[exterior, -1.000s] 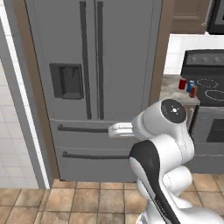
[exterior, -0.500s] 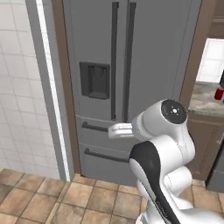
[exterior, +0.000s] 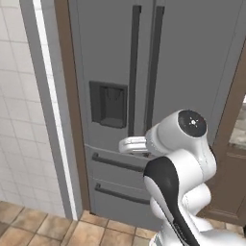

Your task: Four empty soda cans are scattered around the kitchen. Gather all the cans and cluster them next to the stove for recycling.

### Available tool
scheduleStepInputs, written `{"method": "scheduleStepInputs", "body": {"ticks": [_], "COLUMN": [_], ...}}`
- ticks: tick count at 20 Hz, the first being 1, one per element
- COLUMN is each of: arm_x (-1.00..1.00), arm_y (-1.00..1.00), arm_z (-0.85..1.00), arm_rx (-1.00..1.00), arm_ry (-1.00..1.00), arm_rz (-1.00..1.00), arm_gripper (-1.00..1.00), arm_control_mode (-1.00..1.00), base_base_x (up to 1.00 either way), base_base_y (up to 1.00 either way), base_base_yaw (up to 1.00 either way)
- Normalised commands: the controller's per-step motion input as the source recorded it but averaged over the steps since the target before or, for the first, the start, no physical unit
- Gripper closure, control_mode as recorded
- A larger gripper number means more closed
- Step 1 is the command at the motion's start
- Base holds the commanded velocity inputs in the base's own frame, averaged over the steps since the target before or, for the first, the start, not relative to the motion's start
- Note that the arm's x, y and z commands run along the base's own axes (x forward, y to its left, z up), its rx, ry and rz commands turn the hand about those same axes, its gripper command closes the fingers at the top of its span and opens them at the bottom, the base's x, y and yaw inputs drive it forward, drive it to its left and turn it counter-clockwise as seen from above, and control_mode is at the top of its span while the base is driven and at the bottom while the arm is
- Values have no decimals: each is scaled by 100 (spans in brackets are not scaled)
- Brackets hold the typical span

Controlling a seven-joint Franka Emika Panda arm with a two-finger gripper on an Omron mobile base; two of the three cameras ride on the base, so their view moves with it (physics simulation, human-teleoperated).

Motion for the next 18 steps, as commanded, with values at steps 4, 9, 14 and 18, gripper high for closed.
{"method": "scheduleStepInputs", "body": {"ticks": [4,9,14,18], "arm_x": [0,0,0,0], "arm_y": [0,0,0,0], "arm_z": [0,0,0,0], "arm_rx": [0,0,0,0], "arm_ry": [0,0,0,0], "arm_rz": [0,0,0,0], "arm_gripper": [-100,-100,-100,-100], "arm_control_mode": [100,100,100,100], "base_base_x": [1,-64,0,30], "base_base_y": [34,17,4,9], "base_base_yaw": [10,27,41,46]}}
